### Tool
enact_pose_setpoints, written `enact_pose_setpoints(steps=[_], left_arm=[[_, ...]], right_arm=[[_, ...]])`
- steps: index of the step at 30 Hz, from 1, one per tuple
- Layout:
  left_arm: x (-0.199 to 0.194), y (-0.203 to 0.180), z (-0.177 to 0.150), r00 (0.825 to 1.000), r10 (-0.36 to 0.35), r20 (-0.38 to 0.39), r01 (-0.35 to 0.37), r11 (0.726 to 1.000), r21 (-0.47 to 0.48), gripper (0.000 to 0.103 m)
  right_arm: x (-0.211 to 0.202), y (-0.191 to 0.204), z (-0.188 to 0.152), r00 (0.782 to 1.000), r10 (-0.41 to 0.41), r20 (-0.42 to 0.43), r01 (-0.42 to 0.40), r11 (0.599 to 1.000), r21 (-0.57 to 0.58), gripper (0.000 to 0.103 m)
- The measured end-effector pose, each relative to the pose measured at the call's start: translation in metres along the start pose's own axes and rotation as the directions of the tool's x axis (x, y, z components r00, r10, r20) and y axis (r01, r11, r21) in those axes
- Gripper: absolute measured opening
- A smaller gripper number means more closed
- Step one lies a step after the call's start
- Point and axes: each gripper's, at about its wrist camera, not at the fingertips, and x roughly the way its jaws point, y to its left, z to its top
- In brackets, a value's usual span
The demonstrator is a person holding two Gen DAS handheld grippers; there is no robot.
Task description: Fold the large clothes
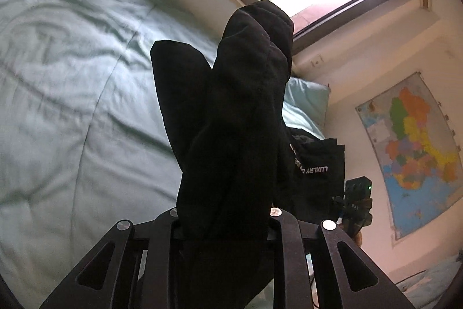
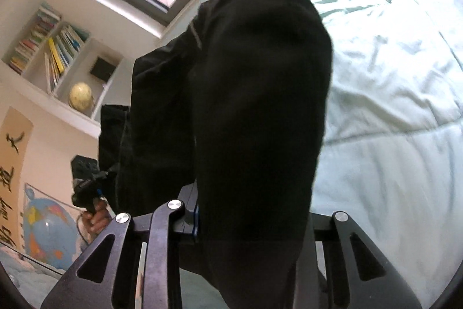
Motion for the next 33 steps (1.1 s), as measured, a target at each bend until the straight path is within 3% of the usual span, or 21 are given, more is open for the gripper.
enact_pose_setpoints(steps=[3,6,8,9,10,11,13,14,16,17,18,19,21,22,25,26,28,29,31,32,33], left_arm=[[0.004,0.010,-0.024,0.998,0.038,-0.048,-0.040,0.998,-0.040,0.024],[0.019,0.048,-0.057,0.984,0.108,-0.144,-0.129,0.981,-0.147,0.025],[0.036,0.075,-0.073,0.964,0.182,-0.193,-0.219,0.956,-0.193,0.025],[0.046,0.093,-0.084,0.946,0.237,-0.222,-0.282,0.937,-0.204,0.027],[0.050,0.109,-0.090,0.935,0.275,-0.223,-0.323,0.921,-0.217,0.033],[0.051,0.128,-0.094,0.940,0.269,-0.210,-0.318,0.912,-0.259,0.036],[0.048,0.167,-0.099,0.966,0.178,-0.190,-0.240,0.891,-0.385,0.048],[0.047,0.200,-0.107,0.982,0.059,-0.180,-0.147,0.834,-0.532,0.050],[0.044,0.233,-0.122,0.987,-0.093,-0.127,-0.024,0.710,-0.704,0.049],[0.039,0.233,-0.121,0.989,-0.084,-0.125,-0.028,0.715,-0.699,0.049],[0.029,0.222,-0.115,0.988,-0.022,-0.151,-0.081,0.766,-0.638,0.049],[0.022,0.212,-0.111,0.985,0.025,-0.168,-0.121,0.796,-0.593,0.049],[-0.003,0.172,-0.096,0.958,0.204,-0.202,-0.274,0.861,-0.428,0.049],[-0.013,0.151,-0.090,0.935,0.290,-0.204,-0.346,0.874,-0.342,0.048],[-0.036,0.088,-0.075,0.880,0.457,-0.132,-0.472,0.872,-0.130,0.048],[-0.039,0.072,-0.073,0.880,0.463,-0.109,-0.473,0.876,-0.094,0.048],[-0.034,0.037,-0.074,0.898,0.433,-0.077,-0.435,0.900,-0.009,0.048],[-0.027,0.026,-0.078,0.897,0.436,-0.075,-0.436,0.900,0.019,0.048],[0.000,0.009,-0.098,0.884,0.451,-0.119,-0.444,0.892,0.083,0.048],[0.014,0.006,-0.106,0.877,0.459,-0.145,-0.448,0.888,0.104,0.048],[0.031,0.007,-0.118,0.857,0.483,-0.181,-0.467,0.875,0.126,0.048]], right_arm=[[0.002,-0.006,-0.030,0.997,-0.039,-0.059,0.041,0.999,0.030,0.035],[0.024,-0.020,-0.058,0.985,-0.112,-0.129,0.119,0.992,0.045,0.035],[0.046,-0.039,-0.077,0.965,-0.176,-0.192,0.191,0.980,0.062,0.035],[0.054,-0.047,-0.085,0.955,-0.207,-0.214,0.224,0.973,0.062,0.036],[0.062,-0.057,-0.093,0.938,-0.271,-0.217,0.287,0.957,0.050,0.040],[0.065,-0.066,-0.095,0.929,-0.303,-0.214,0.321,0.946,0.052,0.049],[0.063,-0.097,-0.098,0.941,-0.274,-0.199,0.308,0.936,0.168,0.061],[0.057,-0.110,-0.100,0.950,-0.255,-0.183,0.293,0.928,0.230,0.067],[0.039,-0.136,-0.103,0.968,-0.209,-0.140,0.247,0.898,0.364,0.068],[0.031,-0.141,-0.104,0.966,-0.223,-0.132,0.258,0.884,0.391,0.068],[0.019,-0.141,-0.105,0.960,-0.250,-0.128,0.281,0.873,0.399,0.068],[0.008,-0.135,-0.105,0.955,-0.272,-0.120,0.297,0.875,0.382,0.068],[-0.011,-0.112,-0.104,0.937,-0.331,-0.109,0.349,0.885,0.309,0.068],[-0.021,-0.096,-0.104,0.926,-0.361,-0.106,0.376,0.892,0.251,0.068],[-0.039,-0.043,-0.110,0.902,-0.423,-0.083,0.429,0.901,0.069,0.068],[-0.037,-0.022,-0.115,0.897,-0.435,-0.076,0.438,0.899,0.020,0.069],[-0.035,0.002,-0.127,0.889,-0.453,-0.067,0.449,0.891,-0.067,0.073],[-0.025,0.014,-0.133,0.882,-0.466,-0.075,0.459,0.883,-0.093,0.074],[0.002,0.026,-0.148,0.849,-0.520,-0.098,0.505,0.851,-0.144,0.074],[0.019,0.027,-0.156,0.815,-0.570,-0.110,0.549,0.818,-0.169,0.074],[0.039,0.023,-0.159,0.791,-0.599,-0.127,0.576,0.798,-0.179,0.074]])
